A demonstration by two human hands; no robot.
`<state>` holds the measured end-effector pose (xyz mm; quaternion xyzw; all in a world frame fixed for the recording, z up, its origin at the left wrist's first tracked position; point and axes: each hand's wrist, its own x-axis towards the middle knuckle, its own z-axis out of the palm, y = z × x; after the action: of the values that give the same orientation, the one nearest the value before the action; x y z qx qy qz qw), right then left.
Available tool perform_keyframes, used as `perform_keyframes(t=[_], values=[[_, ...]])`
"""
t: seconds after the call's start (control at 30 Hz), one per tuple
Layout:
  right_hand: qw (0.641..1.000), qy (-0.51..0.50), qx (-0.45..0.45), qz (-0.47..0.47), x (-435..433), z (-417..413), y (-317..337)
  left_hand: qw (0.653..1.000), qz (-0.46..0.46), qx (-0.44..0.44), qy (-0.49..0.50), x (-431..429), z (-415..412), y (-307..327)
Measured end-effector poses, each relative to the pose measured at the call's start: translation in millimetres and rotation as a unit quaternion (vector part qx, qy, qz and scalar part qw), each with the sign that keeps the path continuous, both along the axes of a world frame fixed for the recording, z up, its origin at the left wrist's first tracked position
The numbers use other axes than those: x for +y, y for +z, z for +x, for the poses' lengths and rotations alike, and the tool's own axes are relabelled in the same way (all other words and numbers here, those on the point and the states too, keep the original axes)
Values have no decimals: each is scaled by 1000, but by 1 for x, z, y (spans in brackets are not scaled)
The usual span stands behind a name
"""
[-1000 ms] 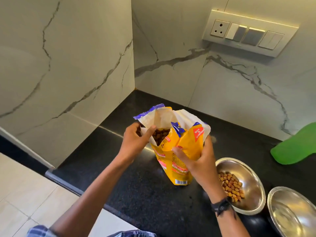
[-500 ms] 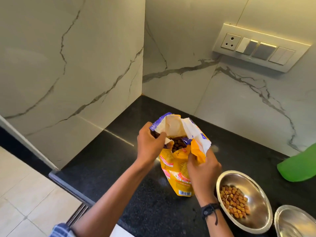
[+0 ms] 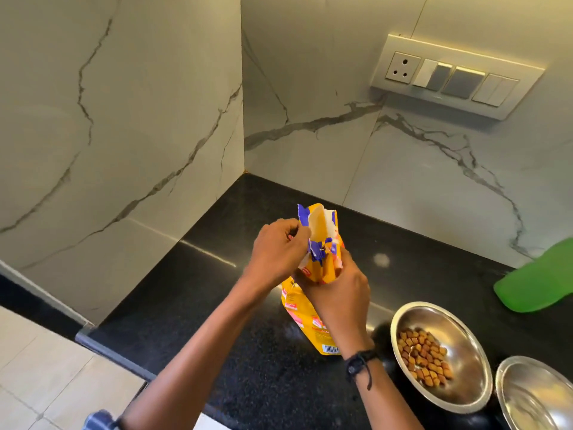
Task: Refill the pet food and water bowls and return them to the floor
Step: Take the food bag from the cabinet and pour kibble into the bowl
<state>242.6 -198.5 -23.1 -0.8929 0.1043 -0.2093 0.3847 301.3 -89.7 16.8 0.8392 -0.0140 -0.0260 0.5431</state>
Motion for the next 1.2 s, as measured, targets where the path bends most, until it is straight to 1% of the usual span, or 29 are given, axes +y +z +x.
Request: perform_keyframes(t=[0.03, 0.1, 0.13, 0.2, 0.27, 0.3, 0.37, 0.43, 0.5, 0.53, 0.6, 0.67, 0.8, 0.87, 0.93, 1.0, 1.07, 1.13, 1.2], values=[[1000, -13, -11, -10, 4, 4, -1, 1000, 2, 2, -24, 3, 0, 3], [998, -34, -27, -41, 7, 10, -2, 998, -27, 12, -57, 12, -1, 7], [998, -37, -33, -48, 7, 11, -2, 997, -46, 12, -52, 16, -2, 7], [998, -28, -39, -34, 3, 13, -1, 996, -89, 6, -7, 25, -3, 6], [998, -29, -51, 18, -5, 11, 3, 991, -131, -4, 35, 32, -4, -1], [996, -40, -66, 55, -13, 8, 8, 988, -146, -6, 41, 34, -5, -4], [985, -56, -93, 132, -29, 0, 20, 985, -167, 2, 37, 36, -6, -12], [976, -36, -129, 174, -46, -12, 37, 983, -183, 14, 14, 30, -6, -17], [968, -4, -165, 189, -58, -26, 61, 977, -205, 33, -46, 19, -3, -17], [966, 12, -179, 188, -64, -34, 72, 971, -213, 43, -98, 13, 0, -16], [961, 29, -199, 190, -78, -50, 89, 951, -217, 42, -216, -4, 3, -14], [960, 21, -202, 192, -94, -68, 101, 926, -230, 44, -297, -25, 2, -11], [967, -14, -191, 166, -130, -103, 118, 870, -253, 83, -416, -82, -23, -13], [970, -20, -181, 162, -147, -119, 125, 847, -263, 118, -448, -110, -44, -17], [969, -43, -159, 182, -166, -135, 130, 826, -275, 141, -472, -133, -65, -28], [963, -80, -132, 223, -188, -149, 133, 813, -296, 169, -472, -152, -86, -40], [957, -114, -96, 247, -208, -162, 137, 811, -323, 192, -449, -168, -108, -54], [956, -137, -56, 252, -224, -170, 140, 806, -356, 198, -430, -183, -134, -66], [958, -145, -14, 246, -236, -174, 142, 798, -395, 222, -397, -195, -159, -72]])
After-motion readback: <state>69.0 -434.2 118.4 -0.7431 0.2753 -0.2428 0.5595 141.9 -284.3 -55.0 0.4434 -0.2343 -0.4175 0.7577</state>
